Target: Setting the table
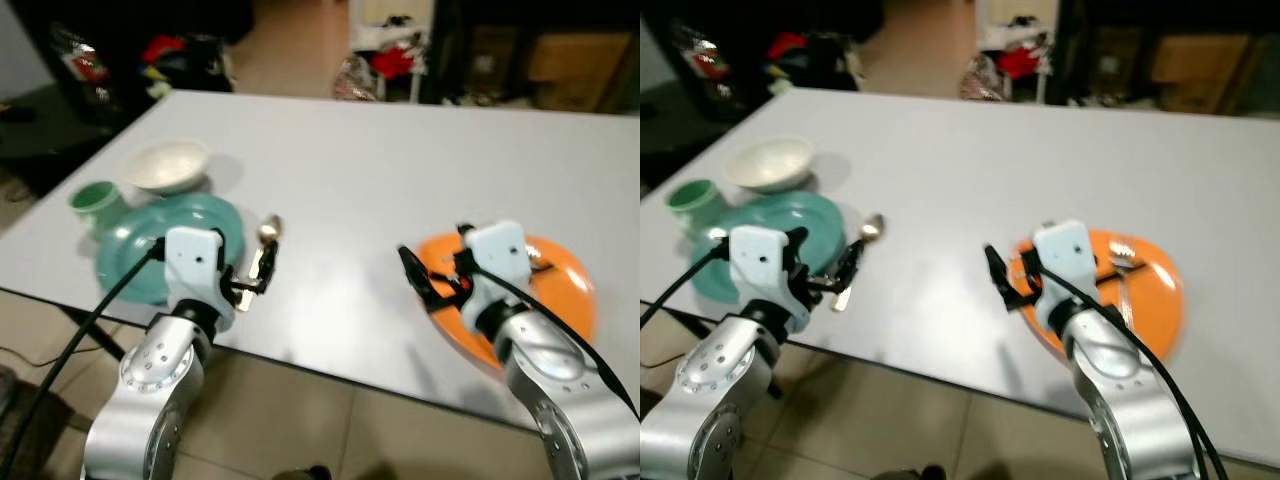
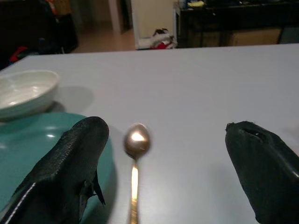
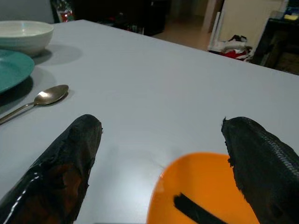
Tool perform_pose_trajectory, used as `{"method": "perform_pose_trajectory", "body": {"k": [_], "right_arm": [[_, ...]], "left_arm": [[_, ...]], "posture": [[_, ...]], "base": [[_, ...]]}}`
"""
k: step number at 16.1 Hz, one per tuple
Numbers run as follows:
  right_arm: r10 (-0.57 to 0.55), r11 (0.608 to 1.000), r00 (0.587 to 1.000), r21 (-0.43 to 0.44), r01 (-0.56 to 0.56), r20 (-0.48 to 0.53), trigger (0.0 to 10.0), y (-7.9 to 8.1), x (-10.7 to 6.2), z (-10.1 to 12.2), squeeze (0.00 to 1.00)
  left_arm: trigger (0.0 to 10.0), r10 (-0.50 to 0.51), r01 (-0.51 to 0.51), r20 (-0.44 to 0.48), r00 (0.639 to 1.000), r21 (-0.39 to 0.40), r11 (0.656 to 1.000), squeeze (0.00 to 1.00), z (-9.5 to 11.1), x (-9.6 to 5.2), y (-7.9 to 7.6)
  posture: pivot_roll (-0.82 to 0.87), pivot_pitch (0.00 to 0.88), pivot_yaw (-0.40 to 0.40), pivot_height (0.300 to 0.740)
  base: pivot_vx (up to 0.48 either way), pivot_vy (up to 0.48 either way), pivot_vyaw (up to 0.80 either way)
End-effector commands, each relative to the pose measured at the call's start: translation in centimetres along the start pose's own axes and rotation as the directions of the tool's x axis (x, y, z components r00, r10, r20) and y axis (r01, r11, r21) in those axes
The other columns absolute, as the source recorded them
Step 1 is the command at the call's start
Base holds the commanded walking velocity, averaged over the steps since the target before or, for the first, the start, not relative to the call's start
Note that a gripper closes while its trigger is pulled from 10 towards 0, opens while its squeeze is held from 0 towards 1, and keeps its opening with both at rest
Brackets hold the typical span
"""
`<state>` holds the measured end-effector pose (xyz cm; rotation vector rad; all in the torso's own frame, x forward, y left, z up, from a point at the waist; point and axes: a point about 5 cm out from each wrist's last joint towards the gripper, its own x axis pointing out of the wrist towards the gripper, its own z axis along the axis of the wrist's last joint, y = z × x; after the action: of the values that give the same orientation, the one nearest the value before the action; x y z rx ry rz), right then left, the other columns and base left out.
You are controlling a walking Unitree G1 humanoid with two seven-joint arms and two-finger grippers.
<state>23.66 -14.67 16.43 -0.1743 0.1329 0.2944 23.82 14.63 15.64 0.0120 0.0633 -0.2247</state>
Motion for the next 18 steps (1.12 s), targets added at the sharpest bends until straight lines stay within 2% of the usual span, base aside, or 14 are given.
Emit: {"method": "perform_pose_trajectory", "body": {"k": [1,2,3,4,5,7,12,16,18], "right_arm": [[0.012,1.0,0.999,-0.011,-0.012,0.047,10.0,0.3,-0.2,0.8,1.0],[-0.002,1.0,0.998,-0.006,0.002,0.056,10.0,0.0,-0.4,0.9,1.0],[-0.029,1.0,0.997,0.011,0.028,0.066,10.0,-0.4,-0.4,0.8,1.0],[-0.047,0.998,0.997,0.036,0.045,0.065,10.0,-0.5,-0.3,0.7,1.0],[-0.05,0.997,0.996,0.067,0.045,0.07,10.0,-0.3,-0.2,0.9,1.0],[-0.04,0.996,0.997,0.076,0.035,0.06,10.0,-0.1,-0.1,0.7,1.0],[-0.044,0.998,0.999,0.054,0.043,0.022,10.0,0.0,0.0,0.0,1.0],[-0.031,0.995,0.999,0.095,0.03,0.011,10.0,0.0,0.5,-0.6,1.0],[-0.011,0.994,1.0,0.105,0.01,0.015,10.0,0.4,0.8,-0.6,1.0]], "left_arm": [[10.0,-0.015,0.015,-0.007,1.0,0.018,1.0,0.0,-0.1,0.1,0.0],[10.0,-0.025,0.026,-0.017,1.0,0.05,0.998,0.0,-0.1,0.5,-0.4],[10.0,-0.001,0.003,-0.023,1.0,0.104,0.995,0.0,-0.3,0.8,-0.5],[10.0,0.024,-0.021,-0.022,0.999,0.122,0.992,0.0,-0.3,0.8,-0.2],[10.0,0.036,-0.039,0.032,0.999,0.082,0.996,0.0,0.3,0.5,0.1],[10.0,0.049,-0.052,0.048,0.998,0.066,0.996,0.0,0.5,0.3,0.2],[10.0,0.057,-0.059,0.04,0.998,0.059,0.996,0.0,0.2,0.0,0.2],[10.0,0.084,-0.087,0.048,0.995,0.072,0.994,0.0,0.5,-0.5,0.7],[10.0,0.1,-0.103,0.041,0.994,0.078,0.992,0.0,0.4,-0.8,1.1]], "posture": [[0.0,0.0,0.102,0.74],[0.0,0.0,0.113,0.74],[0.01,0.0,0.113,0.74],[0.01,0.0,0.104,0.74],[0.02,0.004,0.1,0.74],[0.02,0.0,0.101,0.74],[0.03,0.0,0.09,0.74],[0.06,0.0,0.06,0.74],[0.07,0.0,0.065,0.74]], "base": [[0.0,0.0,0.8],[0.0,0.0,0.8],[0.0,0.0,0.8],[0.0,0.0,0.8],[0.0,0.0,0.8],[0.0,0.0,0.8],[0.0,0.0,0.8],[0.0,0.0,0.8],[0.0,0.3,0.8]]}}
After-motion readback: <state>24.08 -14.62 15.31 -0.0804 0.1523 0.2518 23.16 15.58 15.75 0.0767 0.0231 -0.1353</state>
